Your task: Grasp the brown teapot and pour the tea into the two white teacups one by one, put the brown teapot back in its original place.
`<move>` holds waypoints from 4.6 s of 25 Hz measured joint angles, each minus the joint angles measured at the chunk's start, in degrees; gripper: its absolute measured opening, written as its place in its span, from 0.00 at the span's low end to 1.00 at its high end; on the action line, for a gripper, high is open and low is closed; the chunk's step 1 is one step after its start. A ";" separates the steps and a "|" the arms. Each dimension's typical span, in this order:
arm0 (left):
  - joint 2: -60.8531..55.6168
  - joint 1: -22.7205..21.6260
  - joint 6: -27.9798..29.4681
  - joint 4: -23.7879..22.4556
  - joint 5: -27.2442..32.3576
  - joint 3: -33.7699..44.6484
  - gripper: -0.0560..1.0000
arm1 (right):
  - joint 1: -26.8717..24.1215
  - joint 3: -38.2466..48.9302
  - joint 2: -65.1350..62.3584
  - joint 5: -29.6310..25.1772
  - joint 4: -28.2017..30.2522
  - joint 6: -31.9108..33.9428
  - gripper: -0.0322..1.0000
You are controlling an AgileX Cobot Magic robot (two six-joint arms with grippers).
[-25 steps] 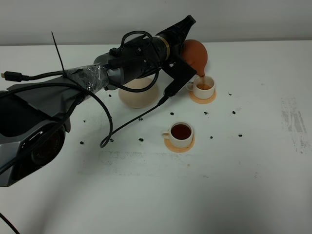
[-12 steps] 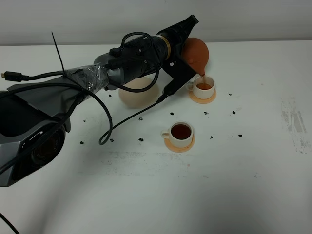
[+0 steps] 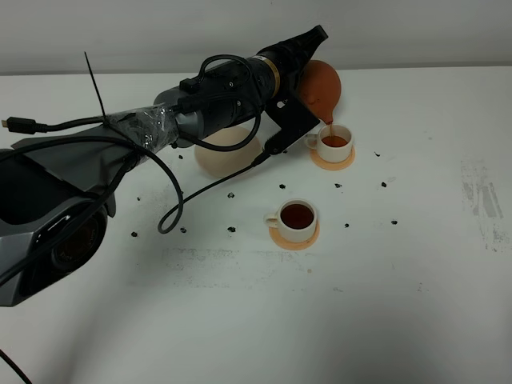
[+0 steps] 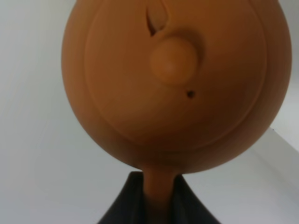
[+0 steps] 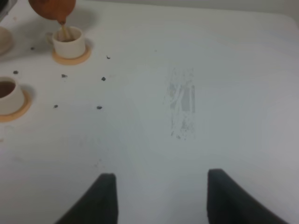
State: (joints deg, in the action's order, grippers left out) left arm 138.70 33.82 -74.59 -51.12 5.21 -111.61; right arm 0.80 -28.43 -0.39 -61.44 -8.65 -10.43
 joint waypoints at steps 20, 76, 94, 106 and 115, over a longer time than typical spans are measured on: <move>0.00 0.00 0.15 -4.07 -2.23 0.00 0.17 | 0.00 0.00 0.00 0.00 0.00 0.00 0.47; 0.00 0.00 0.15 -8.74 -4.13 0.00 0.17 | 0.00 0.00 0.00 0.00 0.00 0.00 0.47; -3.03 0.00 6.20 -1.98 1.11 2.41 0.17 | 0.00 0.00 0.00 0.00 0.00 0.00 0.47; -8.06 0.00 7.73 29.48 20.34 2.52 0.17 | 0.00 0.00 0.00 0.00 0.00 0.00 0.47; -14.44 0.90 15.09 50.72 30.63 4.81 0.17 | 0.00 0.00 0.00 0.00 0.00 0.00 0.47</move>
State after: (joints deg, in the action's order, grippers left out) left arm 124.26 34.71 -59.51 -0.40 35.84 -106.80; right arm 0.80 -28.43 -0.39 -61.44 -8.65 -10.43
